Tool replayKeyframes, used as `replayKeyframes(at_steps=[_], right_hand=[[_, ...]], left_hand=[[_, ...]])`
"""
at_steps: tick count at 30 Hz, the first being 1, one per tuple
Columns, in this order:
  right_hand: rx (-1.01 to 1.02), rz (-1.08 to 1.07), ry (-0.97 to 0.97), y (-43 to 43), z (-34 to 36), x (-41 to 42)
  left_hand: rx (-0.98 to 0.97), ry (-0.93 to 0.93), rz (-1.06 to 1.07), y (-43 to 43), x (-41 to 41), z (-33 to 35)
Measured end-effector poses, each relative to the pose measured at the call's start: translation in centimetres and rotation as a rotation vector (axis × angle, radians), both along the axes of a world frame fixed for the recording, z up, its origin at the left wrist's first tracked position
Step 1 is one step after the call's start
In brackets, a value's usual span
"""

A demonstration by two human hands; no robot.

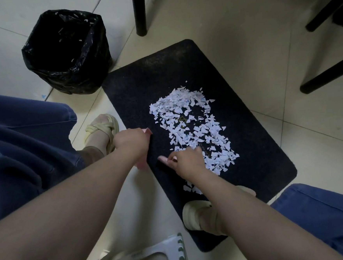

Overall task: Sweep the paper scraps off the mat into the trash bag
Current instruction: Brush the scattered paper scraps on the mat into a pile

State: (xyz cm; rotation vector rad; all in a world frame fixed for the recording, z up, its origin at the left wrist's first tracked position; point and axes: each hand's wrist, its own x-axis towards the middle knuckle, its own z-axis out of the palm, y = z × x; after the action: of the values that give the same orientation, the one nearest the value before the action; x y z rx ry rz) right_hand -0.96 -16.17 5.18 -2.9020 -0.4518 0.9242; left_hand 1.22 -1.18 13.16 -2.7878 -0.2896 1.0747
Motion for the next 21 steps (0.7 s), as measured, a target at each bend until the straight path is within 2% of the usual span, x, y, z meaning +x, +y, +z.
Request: replayKeyframes(at_steps=[5, 7, 11, 12, 17, 19, 21], right_hand=[[0.075, -0.100, -0.172, -0.7, 0.7, 1.6], [0.094, -0.136, -0.103, -0.4, 1.2, 2.0], [0.094, -0.090, 0.216, 0.2, 0.9, 0.8], [0.073, -0.063, 0.221, 0.3, 0.4, 0.5], [-0.029, -0.039, -0.100, -0.9, 0.1, 2.1], [0.020, -0.096, -0.122, -1.8, 1.0, 3.3], [0.116, -0.215, -0.042, -2.1, 1.6, 4.4]], left_hand=[[-0.015, -0.002, 0.030, 0.0, 0.3, -0.2], [-0.010, -0.001, 0.028, -0.1, 0.4, -0.1], [0.001, 0.003, 0.008, -0.4, 0.2, 0.0], [0.003, 0.006, 0.006, -0.4, 0.1, 0.0], [-0.004, 0.004, -0.001, -0.2, 0.0, -0.1], [-0.016, 0.007, 0.007, -0.1, 0.1, -0.2], [-0.027, 0.010, 0.018, 0.0, 0.2, -0.3]])
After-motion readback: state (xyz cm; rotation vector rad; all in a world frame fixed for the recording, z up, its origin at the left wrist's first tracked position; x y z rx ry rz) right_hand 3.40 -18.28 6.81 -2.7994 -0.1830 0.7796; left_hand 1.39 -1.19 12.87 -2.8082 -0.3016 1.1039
